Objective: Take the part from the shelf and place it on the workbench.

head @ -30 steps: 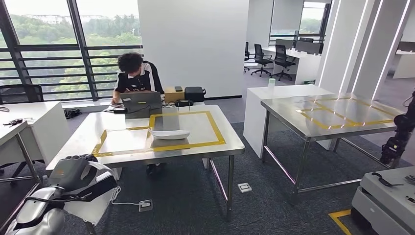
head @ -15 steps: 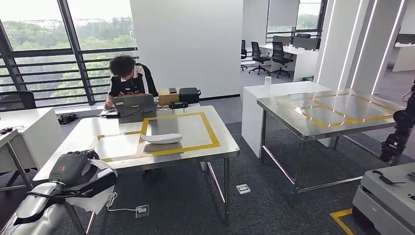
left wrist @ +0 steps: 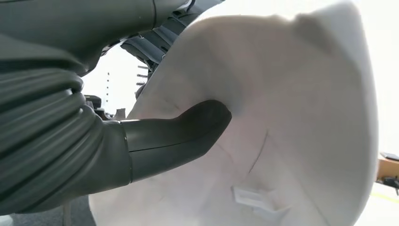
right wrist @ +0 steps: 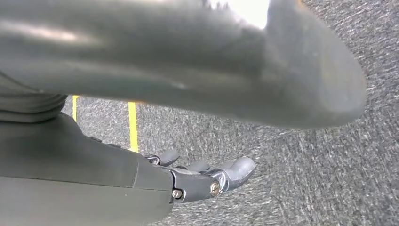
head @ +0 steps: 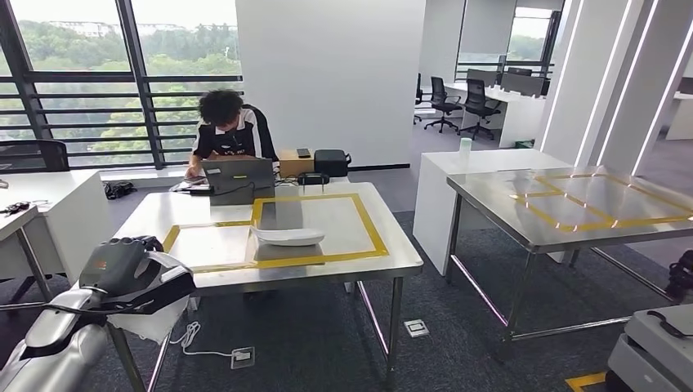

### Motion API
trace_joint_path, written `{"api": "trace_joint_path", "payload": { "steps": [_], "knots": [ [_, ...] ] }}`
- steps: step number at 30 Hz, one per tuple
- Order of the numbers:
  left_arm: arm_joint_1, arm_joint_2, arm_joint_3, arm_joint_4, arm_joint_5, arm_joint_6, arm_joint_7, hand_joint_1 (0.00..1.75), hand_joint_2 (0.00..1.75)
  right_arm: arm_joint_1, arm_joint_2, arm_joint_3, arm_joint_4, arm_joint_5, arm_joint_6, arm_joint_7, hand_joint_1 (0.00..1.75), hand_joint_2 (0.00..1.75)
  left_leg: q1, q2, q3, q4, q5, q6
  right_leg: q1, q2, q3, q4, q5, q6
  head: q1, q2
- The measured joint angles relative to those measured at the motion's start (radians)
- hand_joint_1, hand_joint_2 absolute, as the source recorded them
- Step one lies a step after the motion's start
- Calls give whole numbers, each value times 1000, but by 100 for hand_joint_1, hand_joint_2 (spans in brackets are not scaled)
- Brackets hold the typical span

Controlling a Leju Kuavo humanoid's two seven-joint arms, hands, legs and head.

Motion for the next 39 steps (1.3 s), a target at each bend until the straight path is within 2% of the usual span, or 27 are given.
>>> {"api": "trace_joint_path", "payload": {
  "steps": [1,2,4,5,7,10,12,14,15,16,17,18,19,21,22,24,25,27,28,30,31,32,33,35,36,37,39],
  "knots": [
    [0,-1,0,1,0,-3,0,150,175,1,0,0,0,0,0,1,0,0,-3,-2,9,0,-8,1,2,0,-15,-7,17,-3,0,0],
    [-1,-1,0,1,-1,-7,0,150,175,2,0,0,0,0,0,3,0,0,-6,-3,20,0,-16,1,5,1,-13,-49,55,-10,0,0],
    [-5,-2,0,2,-2,-13,0,150,175,2,0,0,0,0,0,6,0,0,-10,-4,42,1,-33,-1,16,2,17,-178,150,-30,0,0],
    [-9,-3,0,4,-3,-15,1,150,175,2,0,0,0,0,0,9,0,0,-11,-6,49,1,-41,-4,22,3,31,-229,167,-38,0,0],
    [-13,-5,-1,6,-5,-18,2,150,175,2,0,0,0,0,0,13,0,0,-11,-9,60,5,-51,-14,29,5,49,-275,164,-46,0,0],
    [-16,-6,-1,8,-9,-20,2,150,175,3,2,0,0,0,0,12,0,0,-9,-8,60,43,-60,-31,23,4,89,-289,160,-57,-1,0],
    [-21,-5,-2,8,-9,-20,1,150,175,2,3,0,0,0,0,10,0,0,-5,-4,15,125,-83,-42,19,3,116,-291,148,-63,-2,0],
    [-20,-5,-2,12,-9,-20,0,150,175,2,3,0,0,0,0,4,0,0,2,-2,-63,230,-118,-53,14,3,139,-291,128,-63,-3,0],
    [-16,-5,-2,14,-9,-20,-1,150,175,2,3,1,0,1,0,0,0,0,5,-2,-96,258,-130,-57,10,3,151,-291,117,-61,-3,0],
    [-12,-5,-2,16,-9,-20,-2,150,175,4,3,1,0,1,0,-2,0,0,9,-1,-116,259,-130,-61,6,4,165,-291,106,-58,-3,0],
    [-9,-5,-2,17,-9,-20,-2,150,175,5,4,1,0,2,0,-3,0,0,13,1,-123,229,-113,-65,1,4,180,-290,93,-53,-3,0],
    [-8,-4,-3,18,-9,-19,-3,150,175,6,4,1,0,2,0,-3,0,0,17,5,-119,174,-72,-69,-3,4,196,-290,79,-47,-3,0],
    [-8,-3,-3,19,-9,-18,-3,150,175,7,4,1,0,2,0,-3,0,0,21,10,-111,106,-11,-74,-5,4,210,-289,65,-41,-3,0],
    [-7,1,-3,22,-8,-17,-3,150,175,5,4,1,0,3,0,-3,0,0,23,21,-93,18,66,-69,-6,5,230,-292,38,-25,-4,0],
    [-6,1,-3,24,-7,-17,-4,150,175,4,4,1,0,3,0,-2,0,0,23,22,-88,1,77,-61,-5,5,239,-292,32,-17,-4,0],
    [-5,-1,-3,23,-6,-17,-6,150,175,2,4,1,0,3,0,-1,0,0,21,17,-72,0,63,-41,-5,3,247,-285,34,-3,-3,0],
    [-6,-4,-3,22,-6,-16,-7,150,175,2,4,1,0,2,0,-1,0,0,22,13,-63,-1,56,-32,-6,3,238,-259,45,1,-3,0],
    [-9,-12,-3,20,-6,-15,-4,150,175,0,5,2,0,2,0,-2,0,0,21,8,-39,-3,39,-17,-8,3,171,-159,53,7,-1,0],
    [-8,-17,-4,21,-6,-14,-1,150,175,0,5,2,0,2,0,-3,0,0,19,6,-27,-3,27,-13,-8,3,122,-96,42,8,-1,0],
    [-5,-29,-4,24,-6,-14,2,150,175,0,5,2,0,3,0,-4,0,0,14,2,5,-4,-1,-8,-6,3,25,-14,-16,9,0,0],
    [-4,-33,-4,25,-6,-14,2,150,175,1,5,2,0,3,0,-4,0,0,11,0,22,-4,-15,-7,-5,3,-7,-7,-42,8,0,0],
    [-3,-36,-4,26,-6,-13,3,150,175,2,5,2,0,4,0,-4,0,0,8,-1,42,-4,-31,-6,-4,3,-26,-30,-46,4,0,0],
    [-2,-39,-4,27,-6,-11,3,150,175,2,5,2,0,6,0,-4,0,0,5,-1,62,-4,-47,-6,-1,3,-33,-78,-16,-3,0,0],
    [1,-43,-4,30,-6,-5,2,150,175,6,4,2,0,10,0,-4,0,0,1,-1,97,-4,-78,-8,10,5,-30,-198,108,-20,0,0],
    [3,-45,-5,31,-6,-2,2,150,175,8,3,3,0,11,0,-4,0,0,-1,-3,110,-5,-94,-11,16,7,-24,-241,158,-27,0,0],
    [7,-47,-6,33,-6,1,1,150,175,10,2,3,0,12,0,-3,0,0,-1,-6,123,-2,-104,-16,20,10,-16,-267,186,-32,0,0],
    [15,-49,-7,33,-6,5,0,150,175,11,1,3,0,13,0,-3,0,0,-2,-10,141,18,-108,-28,24,16,14,-285,200,-41,-2,0]
  ]
}}
